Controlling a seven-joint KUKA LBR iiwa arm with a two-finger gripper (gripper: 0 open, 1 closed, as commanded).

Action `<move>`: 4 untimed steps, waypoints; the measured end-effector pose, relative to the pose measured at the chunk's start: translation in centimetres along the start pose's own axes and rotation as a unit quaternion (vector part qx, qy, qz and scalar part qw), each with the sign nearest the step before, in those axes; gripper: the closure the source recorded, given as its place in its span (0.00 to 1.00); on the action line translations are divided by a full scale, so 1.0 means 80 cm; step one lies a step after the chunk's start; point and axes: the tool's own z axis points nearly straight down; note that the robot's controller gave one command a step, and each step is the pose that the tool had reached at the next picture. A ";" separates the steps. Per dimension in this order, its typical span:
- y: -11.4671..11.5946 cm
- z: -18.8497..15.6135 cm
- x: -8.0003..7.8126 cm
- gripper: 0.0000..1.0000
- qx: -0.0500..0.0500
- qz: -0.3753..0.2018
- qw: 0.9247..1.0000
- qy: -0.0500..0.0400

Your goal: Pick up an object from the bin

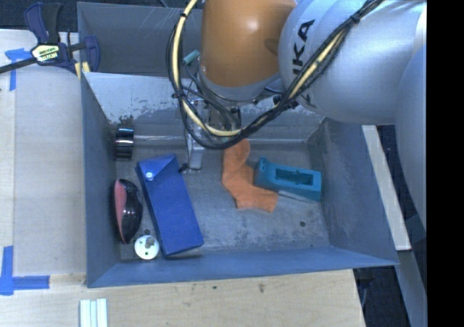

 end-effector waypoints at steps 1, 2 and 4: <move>-0.001 -0.007 -0.001 0.00 -0.001 0.002 1.000 -0.004; 0.002 0.058 -0.015 0.00 -0.001 -0.058 0.998 -0.005; -0.005 0.109 -0.038 0.00 0.000 -0.153 0.988 -0.003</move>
Offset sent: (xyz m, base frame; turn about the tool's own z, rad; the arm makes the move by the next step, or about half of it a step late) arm 0.0306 0.0050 -0.1600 -0.3586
